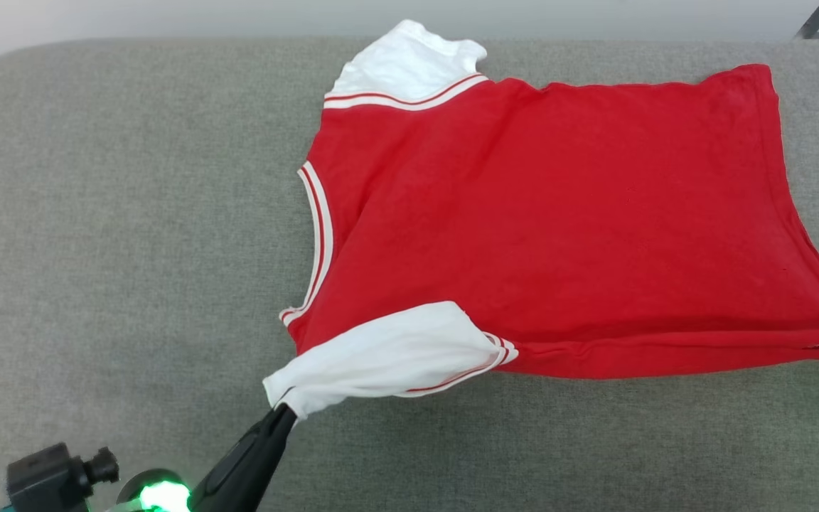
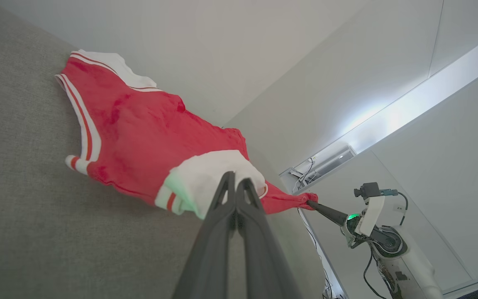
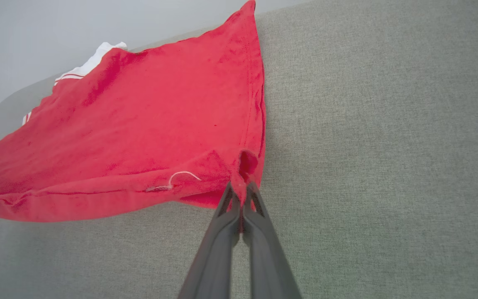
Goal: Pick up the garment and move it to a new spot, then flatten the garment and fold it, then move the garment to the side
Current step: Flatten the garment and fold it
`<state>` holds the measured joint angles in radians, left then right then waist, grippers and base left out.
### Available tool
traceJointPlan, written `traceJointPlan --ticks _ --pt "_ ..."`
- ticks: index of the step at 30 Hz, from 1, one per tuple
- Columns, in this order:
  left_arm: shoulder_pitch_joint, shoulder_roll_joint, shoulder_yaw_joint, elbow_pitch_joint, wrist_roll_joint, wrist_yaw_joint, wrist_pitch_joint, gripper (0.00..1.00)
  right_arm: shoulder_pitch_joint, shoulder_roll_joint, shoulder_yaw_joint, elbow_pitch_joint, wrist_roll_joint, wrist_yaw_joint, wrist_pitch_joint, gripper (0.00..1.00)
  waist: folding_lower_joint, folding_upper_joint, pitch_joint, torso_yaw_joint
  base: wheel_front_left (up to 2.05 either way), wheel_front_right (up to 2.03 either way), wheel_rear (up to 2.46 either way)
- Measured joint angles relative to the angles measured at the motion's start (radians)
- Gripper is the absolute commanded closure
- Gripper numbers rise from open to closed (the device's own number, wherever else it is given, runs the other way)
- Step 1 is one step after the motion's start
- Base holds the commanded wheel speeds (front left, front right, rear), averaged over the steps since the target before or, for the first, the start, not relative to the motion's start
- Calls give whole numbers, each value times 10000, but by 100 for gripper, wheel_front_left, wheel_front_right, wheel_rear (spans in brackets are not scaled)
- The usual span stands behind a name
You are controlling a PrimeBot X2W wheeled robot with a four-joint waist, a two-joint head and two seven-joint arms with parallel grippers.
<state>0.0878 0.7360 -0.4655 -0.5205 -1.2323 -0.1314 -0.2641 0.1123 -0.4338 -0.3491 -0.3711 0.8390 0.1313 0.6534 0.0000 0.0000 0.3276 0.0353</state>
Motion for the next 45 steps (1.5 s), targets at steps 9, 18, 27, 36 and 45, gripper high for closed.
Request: traceJointPlan --ticks 9,18,27,36,45 --pt "-1842 -21 -554 642 -146 0 67 100 -1184 88 276 370 19 0 219 100 0 0 291 -30 0 0 0" --pt "-4986 -234 -1363 2080 -1055 0 188 100 -3097 -44 826 1743 -132 0 100 100 0 0 777 29 0 0 0" --pt "-6907 -424 -2328 4123 -1708 0 407 100 -3845 -52 1216 2922 -100 0 -132 100 0 0 1156 50 0 0 0" --pt "-7614 -616 -3281 6169 -1528 0 290 100 -4515 -163 1894 4169 -121 -2 -734 100 0 0 1545 -104 0 0 0" --pt "-8318 -823 -4464 7657 -848 -4 169 100 -4708 -430 2401 4671 -31 0 -1229 100 0 0 1762 -86 0 0 0"
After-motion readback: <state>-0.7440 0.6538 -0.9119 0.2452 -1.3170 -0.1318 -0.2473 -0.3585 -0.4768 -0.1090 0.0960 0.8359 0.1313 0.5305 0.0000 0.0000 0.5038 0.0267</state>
